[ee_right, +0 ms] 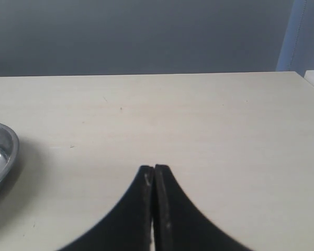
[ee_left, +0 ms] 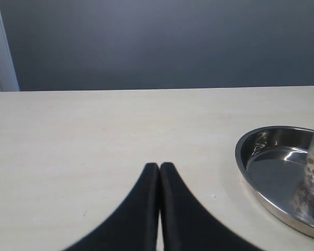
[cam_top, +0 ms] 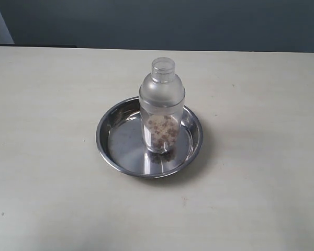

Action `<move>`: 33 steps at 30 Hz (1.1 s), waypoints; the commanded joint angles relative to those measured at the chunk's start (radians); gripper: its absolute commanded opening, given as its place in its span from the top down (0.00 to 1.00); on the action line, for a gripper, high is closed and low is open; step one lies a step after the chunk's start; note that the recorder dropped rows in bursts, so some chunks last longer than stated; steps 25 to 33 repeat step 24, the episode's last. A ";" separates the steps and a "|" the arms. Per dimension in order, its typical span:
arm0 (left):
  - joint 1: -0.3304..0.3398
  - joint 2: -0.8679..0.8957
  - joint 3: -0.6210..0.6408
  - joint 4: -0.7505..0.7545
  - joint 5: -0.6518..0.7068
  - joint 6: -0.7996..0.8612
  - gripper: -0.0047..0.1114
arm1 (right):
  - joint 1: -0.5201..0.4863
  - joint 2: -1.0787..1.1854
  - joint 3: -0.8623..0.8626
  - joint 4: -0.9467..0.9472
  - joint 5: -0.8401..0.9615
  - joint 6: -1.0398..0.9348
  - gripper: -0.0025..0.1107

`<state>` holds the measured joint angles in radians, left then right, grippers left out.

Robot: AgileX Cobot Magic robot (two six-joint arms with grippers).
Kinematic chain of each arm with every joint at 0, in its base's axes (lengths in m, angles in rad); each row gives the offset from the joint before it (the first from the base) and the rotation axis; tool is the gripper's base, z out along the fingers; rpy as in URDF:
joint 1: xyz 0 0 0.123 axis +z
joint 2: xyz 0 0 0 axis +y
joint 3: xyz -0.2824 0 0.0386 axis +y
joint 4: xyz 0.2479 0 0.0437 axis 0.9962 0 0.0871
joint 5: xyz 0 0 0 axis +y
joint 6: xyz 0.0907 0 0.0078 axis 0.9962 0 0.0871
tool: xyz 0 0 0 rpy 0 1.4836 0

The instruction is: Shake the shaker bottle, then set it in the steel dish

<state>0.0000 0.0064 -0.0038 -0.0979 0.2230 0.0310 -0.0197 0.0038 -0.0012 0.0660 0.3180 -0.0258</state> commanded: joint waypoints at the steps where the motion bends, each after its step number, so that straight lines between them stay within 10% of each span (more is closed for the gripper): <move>1: 0.001 -0.006 0.004 -0.001 -0.013 -0.005 0.96 | -0.001 -0.004 0.001 -0.001 -0.012 0.000 0.98; 33: 0.001 -0.006 0.004 -0.001 -0.013 -0.003 0.96 | -0.001 -0.004 0.001 -0.001 -0.012 0.000 0.98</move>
